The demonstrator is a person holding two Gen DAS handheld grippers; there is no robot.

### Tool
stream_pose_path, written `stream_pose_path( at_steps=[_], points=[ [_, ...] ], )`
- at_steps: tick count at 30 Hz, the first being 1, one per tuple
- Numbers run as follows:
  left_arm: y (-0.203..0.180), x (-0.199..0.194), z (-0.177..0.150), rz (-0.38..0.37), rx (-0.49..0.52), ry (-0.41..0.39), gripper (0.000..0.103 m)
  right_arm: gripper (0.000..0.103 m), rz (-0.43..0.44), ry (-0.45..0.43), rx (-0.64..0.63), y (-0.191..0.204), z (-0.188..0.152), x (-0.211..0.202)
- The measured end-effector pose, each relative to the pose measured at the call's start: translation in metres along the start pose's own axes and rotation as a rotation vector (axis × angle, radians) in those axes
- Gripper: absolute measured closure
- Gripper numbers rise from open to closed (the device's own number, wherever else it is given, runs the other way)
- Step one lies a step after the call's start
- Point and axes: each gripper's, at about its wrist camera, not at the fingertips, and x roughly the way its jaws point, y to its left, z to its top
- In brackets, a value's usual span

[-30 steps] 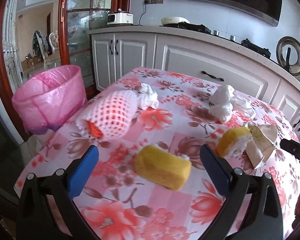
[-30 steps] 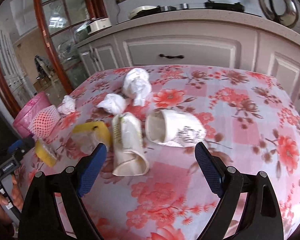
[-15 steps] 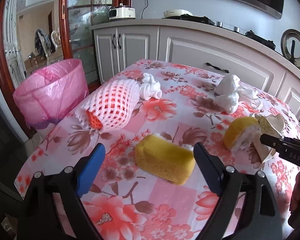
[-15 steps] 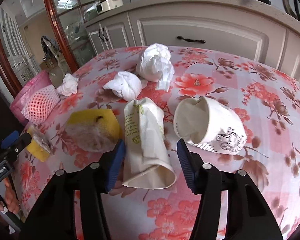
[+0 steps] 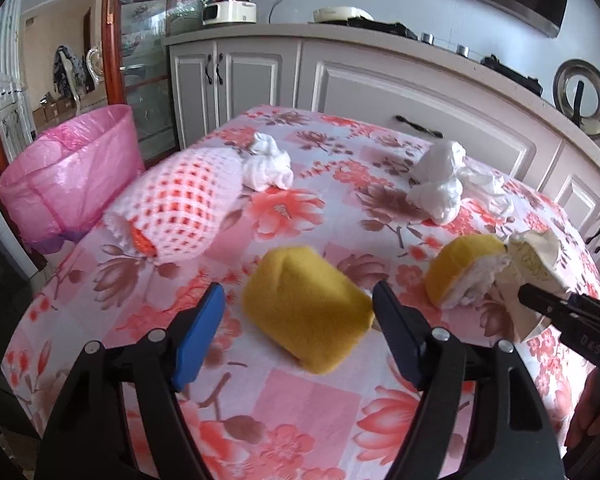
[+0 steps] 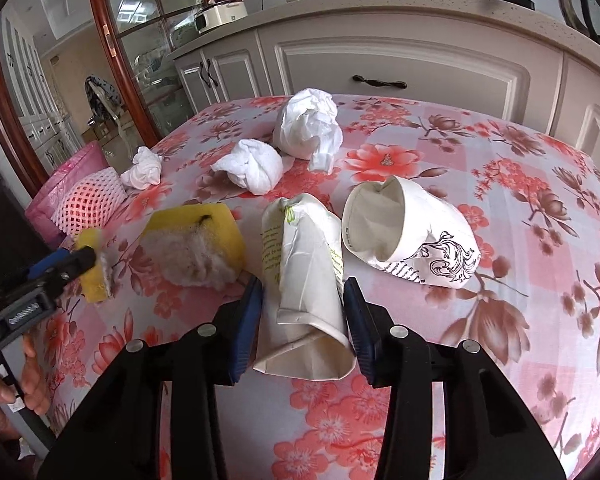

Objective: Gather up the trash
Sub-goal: 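Grasp the white paper cup with the right tool while the left tool grasps the yellow sponge, then carry the yellow sponge and white paper cup toward the pink bin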

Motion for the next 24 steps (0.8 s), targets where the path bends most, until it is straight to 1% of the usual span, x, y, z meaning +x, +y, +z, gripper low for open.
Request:
stream_pose_path(
  at_steps=[2, 4, 5, 6, 8, 10, 13, 14, 15, 17, 18, 19, 24],
  points=[
    [-0.002, 0.006, -0.001, -0.014, -0.004, 0.024, 0.031, 0.061, -0.002, -0.006, 0.001, -0.001, 0.000, -0.003],
    [-0.004, 0.009, -0.003, -0.037, -0.001, 0.040, 0.045, 0.061, -0.001, -0.013, 0.003, -0.002, -0.001, -0.007],
    [-0.006, 0.011, -0.003, -0.047, 0.006, 0.047, 0.047, 0.061, -0.002, -0.014, 0.004, -0.001, -0.001, -0.008],
    [-0.007, 0.012, -0.004, -0.052, 0.013, 0.051, 0.047, 0.061, 0.000, -0.014, 0.004, -0.002, -0.002, -0.008],
    [-0.008, 0.012, -0.003, -0.037, 0.015, 0.044, 0.047, 0.061, 0.002, -0.010, 0.008, -0.002, -0.003, -0.009],
    [-0.008, 0.014, -0.002, -0.031, 0.009, 0.042, 0.044, 0.061, 0.000, -0.008, 0.009, -0.002, -0.004, -0.009],
    [-0.008, 0.019, 0.002, -0.025, 0.011, 0.041, 0.045, 0.061, -0.001, -0.011, 0.006, 0.000, -0.005, -0.011],
    [-0.008, 0.020, 0.003, -0.033, 0.015, 0.043, 0.050, 0.061, -0.002, -0.014, 0.005, 0.001, -0.005, -0.012],
    [-0.008, 0.020, 0.003, -0.046, 0.022, 0.043, 0.059, 0.061, -0.001, -0.015, 0.005, 0.001, -0.006, -0.013],
    [-0.009, 0.016, 0.003, -0.043, 0.031, 0.021, 0.065, 0.061, -0.003, -0.021, 0.008, 0.001, -0.006, -0.016],
    [-0.010, 0.012, 0.003, -0.043, 0.035, 0.009, 0.072, 0.061, 0.001, -0.027, 0.010, 0.002, -0.007, -0.018],
    [-0.010, 0.009, 0.002, -0.044, 0.038, -0.002, 0.075, 0.061, 0.001, -0.029, 0.011, 0.002, -0.007, -0.020],
    [-0.011, -0.011, 0.001, -0.057, 0.052, -0.045, 0.076, 0.061, 0.020, -0.059, 0.012, 0.005, -0.004, -0.030]
  ],
)
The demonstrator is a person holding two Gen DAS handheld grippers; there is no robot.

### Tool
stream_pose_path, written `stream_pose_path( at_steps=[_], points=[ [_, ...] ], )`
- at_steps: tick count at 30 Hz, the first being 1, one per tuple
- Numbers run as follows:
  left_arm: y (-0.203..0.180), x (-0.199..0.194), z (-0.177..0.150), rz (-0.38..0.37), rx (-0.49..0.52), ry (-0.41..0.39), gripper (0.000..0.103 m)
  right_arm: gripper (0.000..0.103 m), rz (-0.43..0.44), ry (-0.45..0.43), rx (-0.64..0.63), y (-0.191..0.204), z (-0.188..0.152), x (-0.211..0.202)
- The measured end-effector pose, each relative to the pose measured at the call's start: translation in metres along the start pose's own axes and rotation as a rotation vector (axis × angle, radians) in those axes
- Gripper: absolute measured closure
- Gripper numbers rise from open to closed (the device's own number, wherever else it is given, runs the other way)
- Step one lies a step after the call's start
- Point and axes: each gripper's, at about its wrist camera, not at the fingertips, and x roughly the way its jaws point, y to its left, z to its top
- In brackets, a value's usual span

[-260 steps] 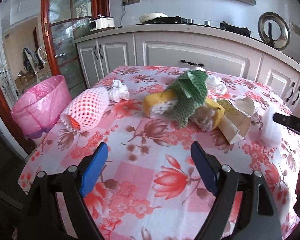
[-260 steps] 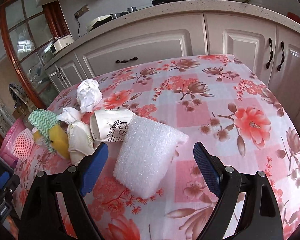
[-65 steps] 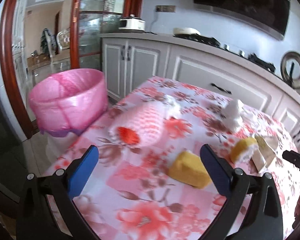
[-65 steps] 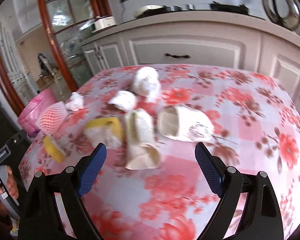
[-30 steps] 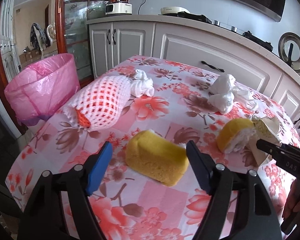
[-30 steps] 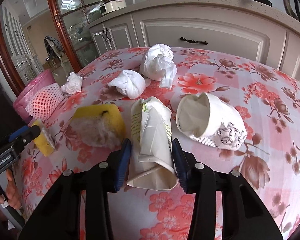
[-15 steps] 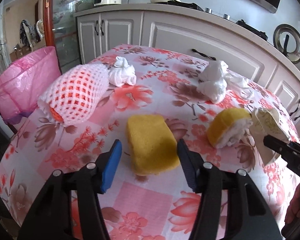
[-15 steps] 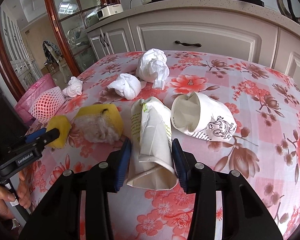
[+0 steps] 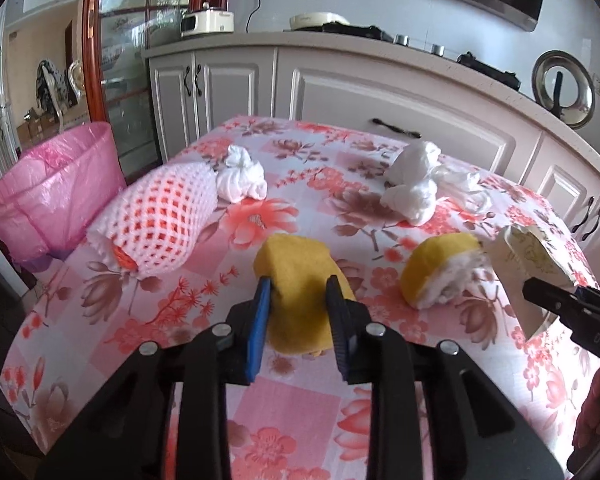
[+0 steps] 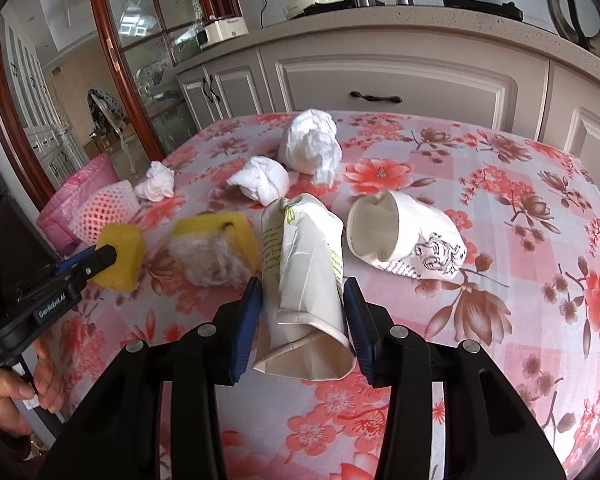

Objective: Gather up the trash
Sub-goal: 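Carry the yellow sponge and white paper cup toward the pink bin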

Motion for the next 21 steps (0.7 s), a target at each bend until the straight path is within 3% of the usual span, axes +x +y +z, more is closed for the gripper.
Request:
stream_pose_path(
  at_steps=[8, 21],
  points=[
    [-0.006, -0.030, -0.004, -0.013, 0.043, -0.085, 0.076, 0.061, 0.060, -0.043, -0.035, 0.019, 0.004, -0.017],
    [0.002, -0.061, -0.005, -0.014, 0.048, -0.153, 0.076, 0.061, 0.111, -0.059, -0.081, 0.050, 0.007, -0.024]
  ],
)
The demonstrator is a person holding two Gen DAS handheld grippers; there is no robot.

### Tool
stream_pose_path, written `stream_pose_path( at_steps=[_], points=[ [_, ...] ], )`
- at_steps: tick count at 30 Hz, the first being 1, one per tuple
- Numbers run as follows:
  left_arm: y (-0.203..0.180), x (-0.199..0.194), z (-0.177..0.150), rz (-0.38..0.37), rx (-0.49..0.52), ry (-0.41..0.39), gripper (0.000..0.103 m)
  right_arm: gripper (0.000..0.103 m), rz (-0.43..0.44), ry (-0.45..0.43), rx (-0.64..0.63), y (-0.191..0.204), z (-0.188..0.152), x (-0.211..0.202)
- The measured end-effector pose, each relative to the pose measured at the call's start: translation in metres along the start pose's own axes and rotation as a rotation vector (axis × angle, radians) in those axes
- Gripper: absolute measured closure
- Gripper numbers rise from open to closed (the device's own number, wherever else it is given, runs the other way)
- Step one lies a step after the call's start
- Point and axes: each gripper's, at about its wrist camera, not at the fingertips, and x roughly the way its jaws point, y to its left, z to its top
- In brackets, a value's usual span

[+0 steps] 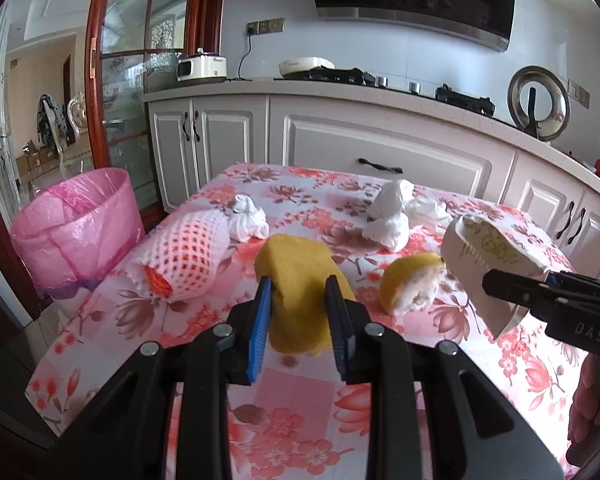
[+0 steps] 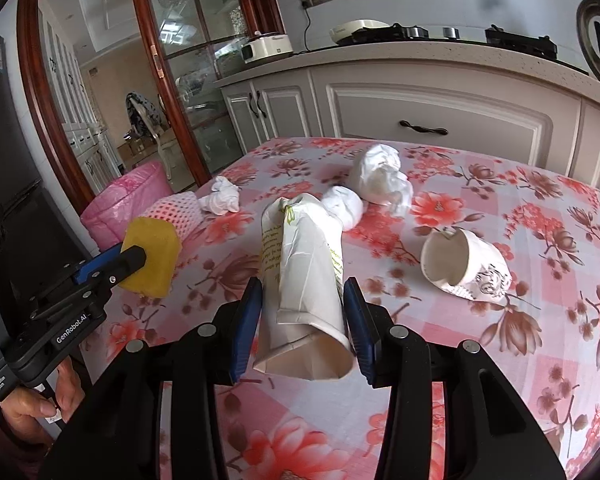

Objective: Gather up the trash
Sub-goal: 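Carry the yellow sponge and white paper cup toward the pink bin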

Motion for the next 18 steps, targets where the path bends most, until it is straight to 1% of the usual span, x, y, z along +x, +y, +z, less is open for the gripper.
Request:
stream_pose_path(
  at_steps=[4, 7, 13, 18],
  points=[
    [0.003, -0.009, 0.000, 0.001, 0.004, -0.023, 0.076, 0.061, 0.032, -0.010, -0.020, 0.015, 0.006, 0.002],
    [0.008, -0.013, -0.001, 0.008, 0.000, -0.031, 0.076, 0.061, 0.041, -0.004, -0.039, 0.025, 0.010, 0.006],
    [0.030, -0.022, -0.001, 0.040, -0.036, -0.050, 0.076, 0.061, 0.068, 0.006, -0.074, 0.045, 0.021, 0.016],
    [0.050, -0.033, -0.003, 0.077, -0.047, -0.069, 0.076, 0.061, 0.108, 0.014, -0.117, 0.071, 0.032, 0.030]
  ],
)
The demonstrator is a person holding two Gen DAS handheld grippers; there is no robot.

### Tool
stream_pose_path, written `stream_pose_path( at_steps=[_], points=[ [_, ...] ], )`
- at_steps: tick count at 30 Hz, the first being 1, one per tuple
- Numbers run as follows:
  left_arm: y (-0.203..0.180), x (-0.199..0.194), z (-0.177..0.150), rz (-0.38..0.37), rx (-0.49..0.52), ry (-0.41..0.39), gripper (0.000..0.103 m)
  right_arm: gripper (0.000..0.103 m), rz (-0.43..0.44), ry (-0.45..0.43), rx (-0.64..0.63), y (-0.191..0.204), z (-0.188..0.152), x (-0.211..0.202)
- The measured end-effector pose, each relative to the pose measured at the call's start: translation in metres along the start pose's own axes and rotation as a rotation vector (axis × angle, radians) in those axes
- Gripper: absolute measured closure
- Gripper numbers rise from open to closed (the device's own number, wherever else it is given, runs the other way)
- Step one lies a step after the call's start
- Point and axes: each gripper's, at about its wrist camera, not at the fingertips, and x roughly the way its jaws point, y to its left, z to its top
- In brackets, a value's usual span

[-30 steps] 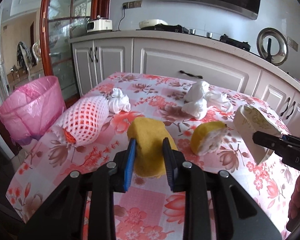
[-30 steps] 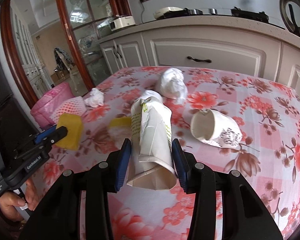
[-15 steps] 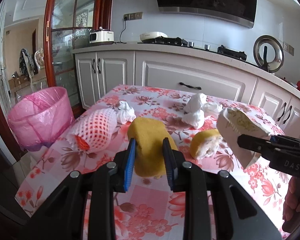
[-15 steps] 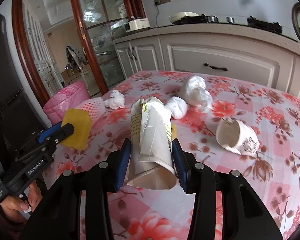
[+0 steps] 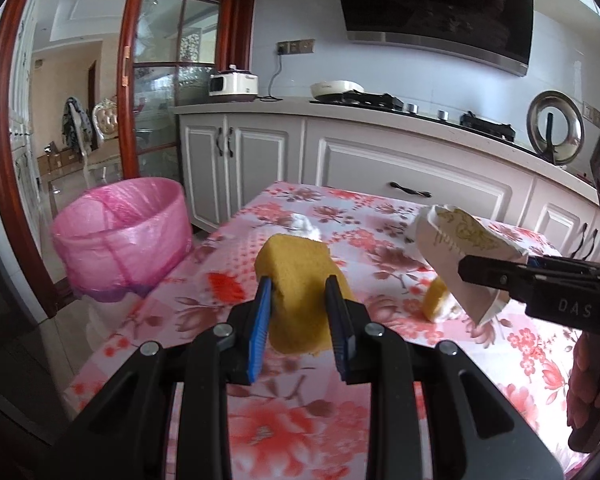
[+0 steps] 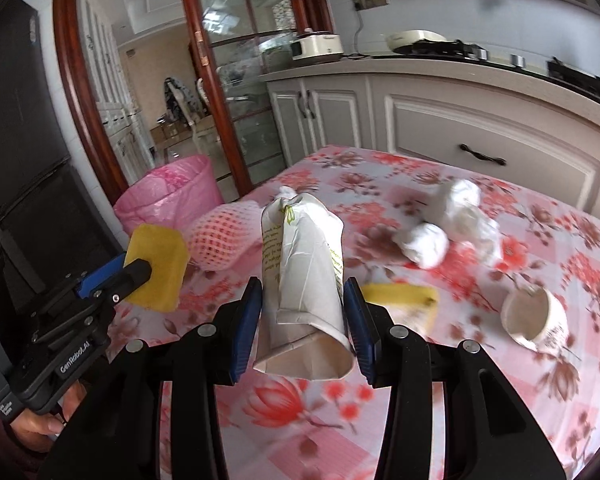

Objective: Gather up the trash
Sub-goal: 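Carry the yellow sponge and white paper cup toward the pink bin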

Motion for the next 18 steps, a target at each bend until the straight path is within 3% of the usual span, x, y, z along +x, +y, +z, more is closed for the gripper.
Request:
stream_pose_path(
  at_steps=[18],
  points=[
    [0.116, -0.002, 0.023, 0.184, -0.139, -0.041, 0.076, 0.061, 0.158, 0.001, -0.155, 0.092, 0.067, 0.079]
  ],
)
